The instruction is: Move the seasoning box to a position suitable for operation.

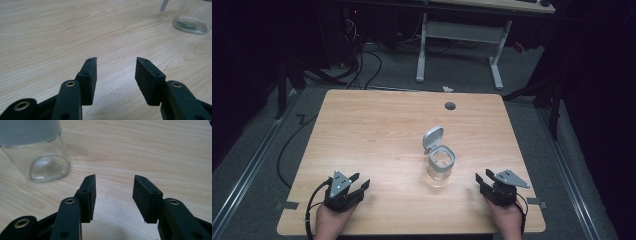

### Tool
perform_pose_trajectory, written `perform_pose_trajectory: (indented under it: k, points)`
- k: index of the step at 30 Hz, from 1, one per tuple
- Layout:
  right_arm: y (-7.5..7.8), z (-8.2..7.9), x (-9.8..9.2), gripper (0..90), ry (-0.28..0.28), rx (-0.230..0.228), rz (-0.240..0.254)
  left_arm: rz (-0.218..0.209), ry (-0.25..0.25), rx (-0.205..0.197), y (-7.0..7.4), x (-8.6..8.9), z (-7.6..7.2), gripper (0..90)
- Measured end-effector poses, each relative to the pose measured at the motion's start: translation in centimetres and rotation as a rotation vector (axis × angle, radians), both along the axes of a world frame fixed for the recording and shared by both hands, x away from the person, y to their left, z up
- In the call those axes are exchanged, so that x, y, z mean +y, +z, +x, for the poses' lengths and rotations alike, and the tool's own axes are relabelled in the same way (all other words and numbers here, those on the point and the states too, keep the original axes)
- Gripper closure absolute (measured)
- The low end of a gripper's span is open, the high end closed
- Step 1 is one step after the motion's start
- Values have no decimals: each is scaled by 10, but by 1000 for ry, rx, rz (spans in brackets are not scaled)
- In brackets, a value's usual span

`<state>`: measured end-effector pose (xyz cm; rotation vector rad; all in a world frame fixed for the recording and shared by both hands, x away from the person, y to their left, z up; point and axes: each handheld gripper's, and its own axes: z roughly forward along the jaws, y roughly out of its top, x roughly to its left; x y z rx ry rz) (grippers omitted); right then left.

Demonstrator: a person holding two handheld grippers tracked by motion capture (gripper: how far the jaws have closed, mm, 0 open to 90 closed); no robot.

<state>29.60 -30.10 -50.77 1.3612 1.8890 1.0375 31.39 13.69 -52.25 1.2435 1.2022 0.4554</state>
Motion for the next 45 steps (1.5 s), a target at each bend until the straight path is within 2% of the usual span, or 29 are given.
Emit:
perform_pose_trajectory:
  k: [4, 6, 7, 10, 11, 17, 18, 19, 22, 24, 29, 45]
  points:
    - [2, 8, 8, 587, 15, -6, 5, -11, -4, 8, 1, 1, 0, 522]
    - [5, 17, 19, 643, 35, -13, -3, -13, -8, 17, 1, 1, 0, 533]
    - [5, 17, 19, 643, 35, -13, -3, -13, -8, 17, 1, 1, 0, 540]
    - [5, 30, 30, 702, 56, 4, 1, -10, -4, 24, 0, 0, 1, 550]
    - [5, 30, 30, 702, 56, 4, 1, -11, -4, 25, 0, 0, 1, 550]
    - [7, 48, 40, 763, 76, 5, 1, 10, 7, 9, -2, -1, 0, 588]
    - [7, 54, 42, 807, 87, 0, -4, 11, 7, 6, -2, -1, -1, 614]
    - [7, 54, 42, 807, 87, 0, -4, 10, 7, 6, -2, -1, -1, 614]
    - [7, 61, 45, 900, 90, -4, 5, 14, 17, -5, -2, -1, -2, 662]
    - [8, 63, 47, 900, 100, -7, 6, 8, 25, -10, -1, 0, -2, 700]
    - [10, 64, 54, 900, 131, -21, 9, 7, 25, -17, 0, 2, -2, 749]
    - [10, 51, 65, 900, 183, -36, 14, 1, -1, -11, -1, 0, -4, 723]
